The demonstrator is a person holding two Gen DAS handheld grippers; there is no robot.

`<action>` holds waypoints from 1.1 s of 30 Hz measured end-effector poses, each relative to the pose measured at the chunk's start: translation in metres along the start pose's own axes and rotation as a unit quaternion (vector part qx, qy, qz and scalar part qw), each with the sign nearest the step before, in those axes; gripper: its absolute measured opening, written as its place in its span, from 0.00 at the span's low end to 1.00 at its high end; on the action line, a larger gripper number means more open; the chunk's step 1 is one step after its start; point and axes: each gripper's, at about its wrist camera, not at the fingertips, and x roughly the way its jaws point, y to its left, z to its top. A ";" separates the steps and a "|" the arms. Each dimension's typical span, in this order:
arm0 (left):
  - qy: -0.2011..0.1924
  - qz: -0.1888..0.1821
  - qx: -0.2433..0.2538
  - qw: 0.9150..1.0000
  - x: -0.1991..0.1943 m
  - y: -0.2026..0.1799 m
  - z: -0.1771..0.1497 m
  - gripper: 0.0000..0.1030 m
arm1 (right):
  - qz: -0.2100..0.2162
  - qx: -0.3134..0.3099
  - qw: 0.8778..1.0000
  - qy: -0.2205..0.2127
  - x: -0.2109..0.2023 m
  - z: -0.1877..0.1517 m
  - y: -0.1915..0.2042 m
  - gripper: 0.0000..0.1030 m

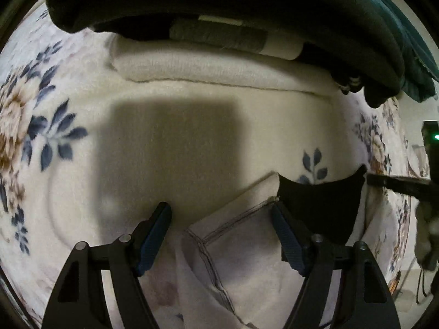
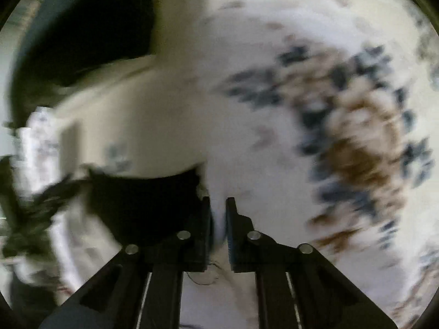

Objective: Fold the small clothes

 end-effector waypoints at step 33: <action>-0.010 -0.023 0.046 0.999 -0.008 -0.013 -0.002 0.04 | 0.078 -0.012 0.997 -0.017 0.014 0.013 -0.015 0.08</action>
